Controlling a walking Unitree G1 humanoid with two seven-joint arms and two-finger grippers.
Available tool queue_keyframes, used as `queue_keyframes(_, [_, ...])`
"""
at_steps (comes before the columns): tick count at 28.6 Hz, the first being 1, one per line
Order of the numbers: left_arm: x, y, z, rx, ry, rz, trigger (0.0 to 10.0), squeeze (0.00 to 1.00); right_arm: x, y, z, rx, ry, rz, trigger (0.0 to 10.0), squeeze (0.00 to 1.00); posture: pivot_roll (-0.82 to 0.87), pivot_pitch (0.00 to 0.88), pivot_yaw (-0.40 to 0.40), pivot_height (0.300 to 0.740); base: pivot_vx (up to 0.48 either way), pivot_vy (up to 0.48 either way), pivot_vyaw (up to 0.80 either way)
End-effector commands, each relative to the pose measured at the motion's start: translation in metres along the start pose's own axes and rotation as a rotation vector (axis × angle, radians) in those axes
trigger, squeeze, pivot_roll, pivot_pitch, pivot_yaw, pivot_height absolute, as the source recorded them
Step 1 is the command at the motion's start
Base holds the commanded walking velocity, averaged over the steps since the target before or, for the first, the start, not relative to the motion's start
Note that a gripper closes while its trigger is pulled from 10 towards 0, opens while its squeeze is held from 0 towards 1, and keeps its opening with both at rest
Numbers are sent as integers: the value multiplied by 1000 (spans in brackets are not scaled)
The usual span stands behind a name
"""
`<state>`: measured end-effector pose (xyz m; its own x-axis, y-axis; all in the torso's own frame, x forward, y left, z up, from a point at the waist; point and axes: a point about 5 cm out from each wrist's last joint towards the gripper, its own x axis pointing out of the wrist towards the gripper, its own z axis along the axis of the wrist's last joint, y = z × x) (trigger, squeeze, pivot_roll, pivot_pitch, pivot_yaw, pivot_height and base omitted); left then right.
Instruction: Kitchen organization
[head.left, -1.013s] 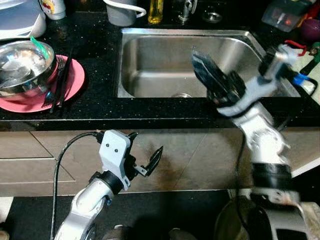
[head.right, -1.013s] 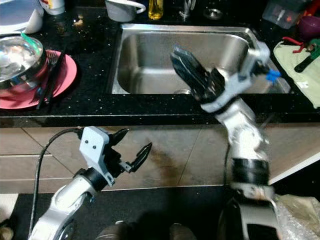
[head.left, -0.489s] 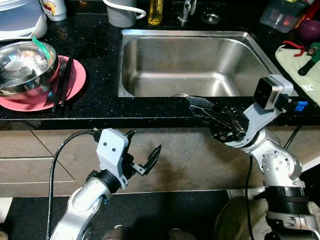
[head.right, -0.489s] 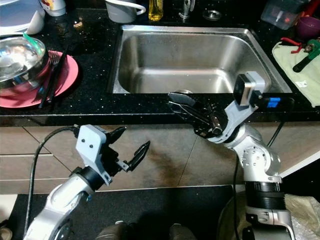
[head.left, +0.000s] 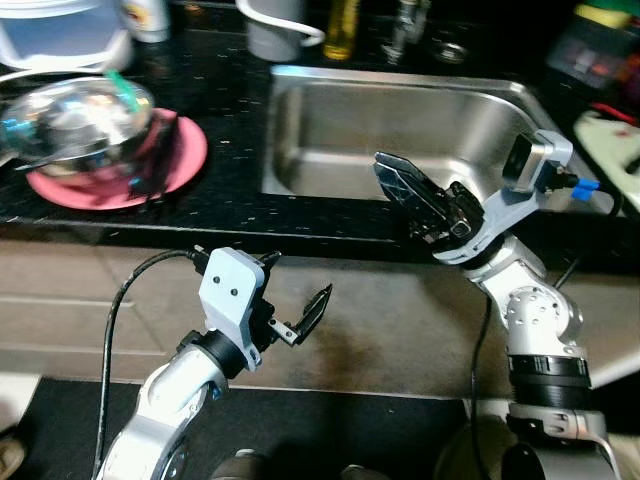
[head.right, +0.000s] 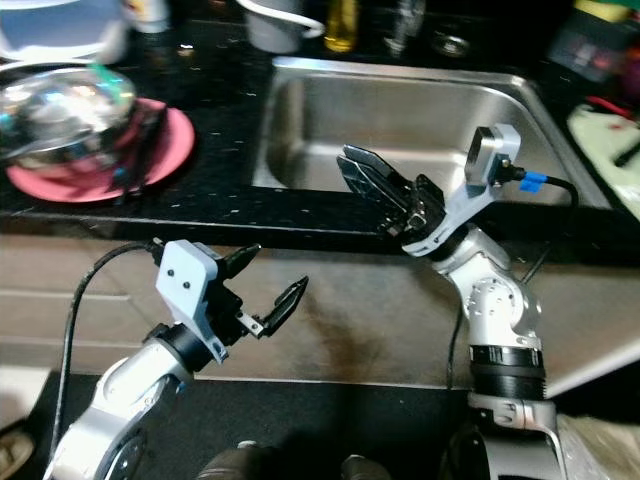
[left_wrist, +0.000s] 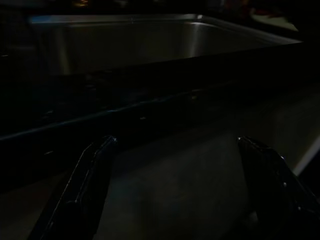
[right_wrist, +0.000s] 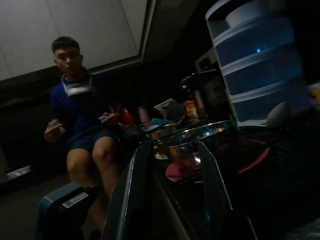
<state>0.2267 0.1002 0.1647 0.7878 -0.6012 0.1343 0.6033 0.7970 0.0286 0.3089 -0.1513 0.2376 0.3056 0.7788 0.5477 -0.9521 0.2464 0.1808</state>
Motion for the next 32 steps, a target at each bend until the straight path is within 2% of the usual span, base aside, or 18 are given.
queue_keyframes(1, [4,-3,-3,-11,15,-17,10000,0,-2,-1,-1,-5,5,-18,10000,0,52,97,-66,740,0,0,763])
queue_keyframes(15, [7,-8,-3,-9,16,-44,10000,0,3,-5,-3,-23,-10,-63,10000,0,52,99,-67,740,0,0,762])
queue_keyframes(26, [11,-9,-2,-8,6,-48,10000,0,6,-17,-2,-45,-5,-168,10000,0,48,98,-67,740,0,0,0])
queue_keyframes(30, [14,-9,10,12,-29,-57,10000,0,5,-19,-1,-41,-12,-172,10000,0,50,97,-70,740,0,0,0])
queue_keyframes(32, [16,-10,23,34,-64,-76,10000,0,4,-20,0,-41,-14,-176,10000,0,50,97,-70,740,0,0,0])
